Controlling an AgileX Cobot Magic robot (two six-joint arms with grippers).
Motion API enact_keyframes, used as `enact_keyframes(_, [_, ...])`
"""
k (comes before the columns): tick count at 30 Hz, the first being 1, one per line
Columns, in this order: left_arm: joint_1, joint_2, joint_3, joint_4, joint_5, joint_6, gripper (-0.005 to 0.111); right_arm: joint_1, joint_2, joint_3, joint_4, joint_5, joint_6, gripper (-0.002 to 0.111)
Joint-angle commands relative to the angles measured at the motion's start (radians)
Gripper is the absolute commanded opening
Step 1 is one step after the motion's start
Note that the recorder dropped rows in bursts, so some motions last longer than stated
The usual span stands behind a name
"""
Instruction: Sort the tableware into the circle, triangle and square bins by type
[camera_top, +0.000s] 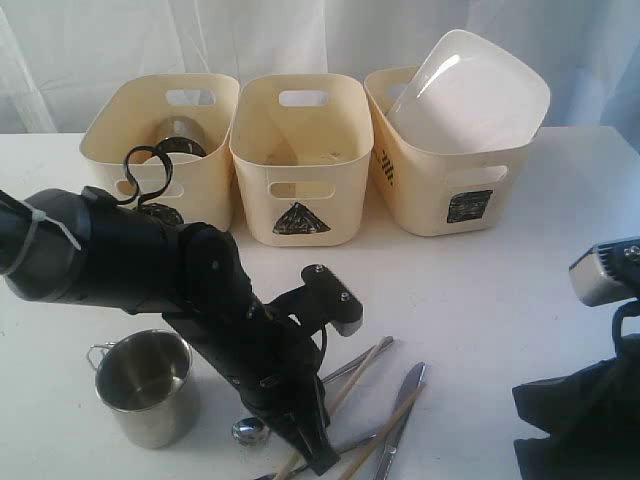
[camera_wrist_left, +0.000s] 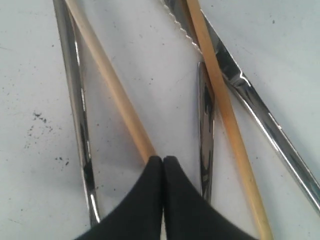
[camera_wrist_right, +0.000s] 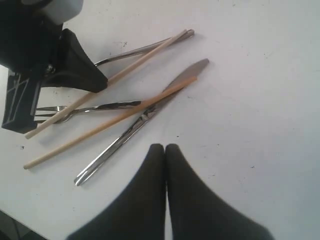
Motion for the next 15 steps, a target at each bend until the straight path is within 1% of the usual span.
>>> enact_keyframes(1, [-0.004, 0.004, 0.003, -0.010, 0.015, -0.006, 0.020, -0.003, -0.006, 0.008, -0.010, 0.003, 0.003, 0.000])
enact_keyframes(3, [-0.004, 0.004, 0.003, -0.010, 0.007, -0.006, 0.027, -0.003, -0.006, 0.008, -0.010, 0.003, 0.003, 0.000])
enact_keyframes(5, [-0.004, 0.004, 0.003, -0.015, 0.006, -0.006, 0.031, -0.003, -0.006, 0.008, -0.012, 0.003, 0.003, 0.000])
enact_keyframes(15, [-0.004, 0.004, 0.003, -0.024, -0.011, -0.006, 0.029, -0.003, -0.006, 0.008, -0.012, 0.003, 0.003, 0.000])
